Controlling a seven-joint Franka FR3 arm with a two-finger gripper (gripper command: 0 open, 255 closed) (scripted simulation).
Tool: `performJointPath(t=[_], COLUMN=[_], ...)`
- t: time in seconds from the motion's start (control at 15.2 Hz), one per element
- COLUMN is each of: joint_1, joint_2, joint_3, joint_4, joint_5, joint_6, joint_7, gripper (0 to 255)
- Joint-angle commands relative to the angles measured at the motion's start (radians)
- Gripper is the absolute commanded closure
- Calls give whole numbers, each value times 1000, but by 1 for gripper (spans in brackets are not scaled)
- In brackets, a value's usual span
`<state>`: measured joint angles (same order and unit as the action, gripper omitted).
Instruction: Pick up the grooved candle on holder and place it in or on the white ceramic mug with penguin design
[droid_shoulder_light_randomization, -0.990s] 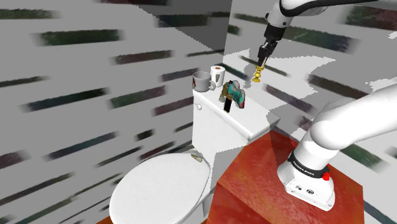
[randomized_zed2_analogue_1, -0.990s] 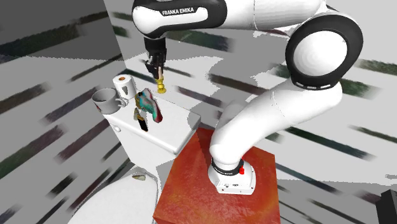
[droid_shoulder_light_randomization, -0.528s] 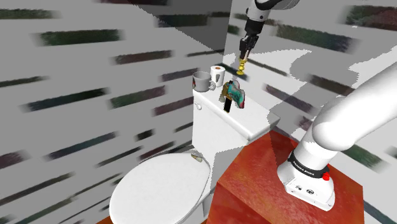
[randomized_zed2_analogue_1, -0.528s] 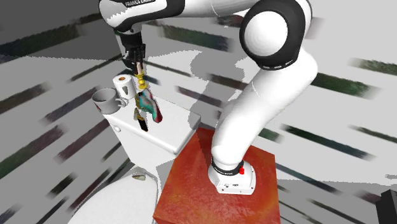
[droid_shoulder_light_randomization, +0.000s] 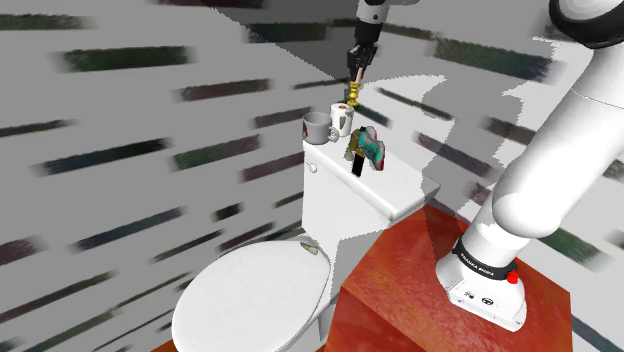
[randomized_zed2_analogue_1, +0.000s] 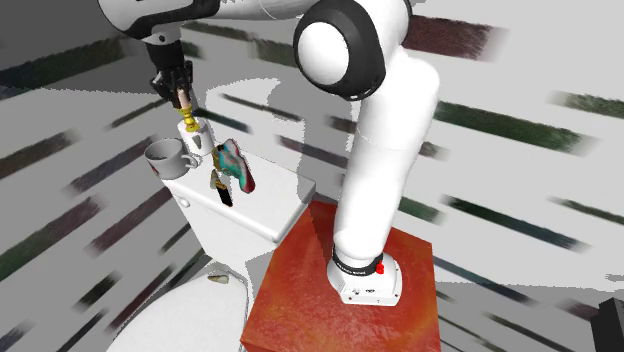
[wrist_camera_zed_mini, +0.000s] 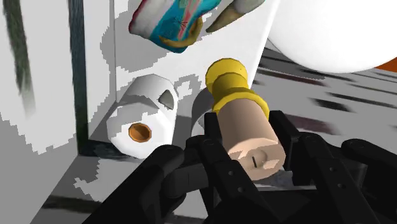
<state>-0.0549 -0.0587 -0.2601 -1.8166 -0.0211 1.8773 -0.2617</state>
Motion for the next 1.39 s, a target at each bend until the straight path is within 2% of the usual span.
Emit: performJointPath(t=[0.0, 0.26, 0.46, 1.32], joint_1=[4, -1, -16, -4], joint_2=[85, 261, 414, 390], joint_3=[1, 6, 12, 16], joint_4=[105, 340, 566, 354], joint_5=[22, 66, 101, 96], joint_6=[-22, -87, -163, 24], joint_7=[1, 1, 4, 4], gripper=[255, 255, 255, 255])
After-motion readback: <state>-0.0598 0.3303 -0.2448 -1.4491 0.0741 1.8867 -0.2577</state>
